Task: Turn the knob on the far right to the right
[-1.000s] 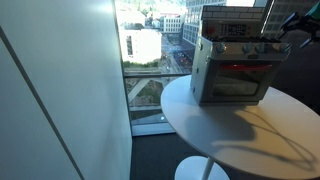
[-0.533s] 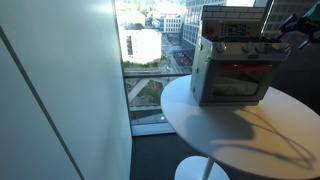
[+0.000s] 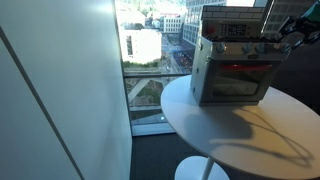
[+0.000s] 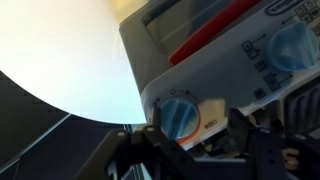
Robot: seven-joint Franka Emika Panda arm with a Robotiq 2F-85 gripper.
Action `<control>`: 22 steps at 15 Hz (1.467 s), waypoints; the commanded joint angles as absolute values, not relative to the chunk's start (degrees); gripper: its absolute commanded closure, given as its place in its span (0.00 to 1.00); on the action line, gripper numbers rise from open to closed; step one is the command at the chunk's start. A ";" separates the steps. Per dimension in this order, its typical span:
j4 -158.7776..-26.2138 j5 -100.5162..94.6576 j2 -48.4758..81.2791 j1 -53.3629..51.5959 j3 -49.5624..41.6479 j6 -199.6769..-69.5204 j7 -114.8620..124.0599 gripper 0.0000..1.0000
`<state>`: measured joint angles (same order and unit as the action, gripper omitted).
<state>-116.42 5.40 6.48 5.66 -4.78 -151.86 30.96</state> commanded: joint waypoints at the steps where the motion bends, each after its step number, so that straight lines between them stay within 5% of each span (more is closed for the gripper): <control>1: -114.93 7.03 7.35 5.23 -5.41 -152.30 29.17 0.60; 5: -115.35 6.99 7.16 5.40 -5.97 -152.55 29.45 0.91; 7: -115.54 6.88 7.12 5.41 -6.33 -152.64 29.75 0.97; 22: -117.37 13.24 5.53 5.29 -6.83 -154.60 41.41 0.94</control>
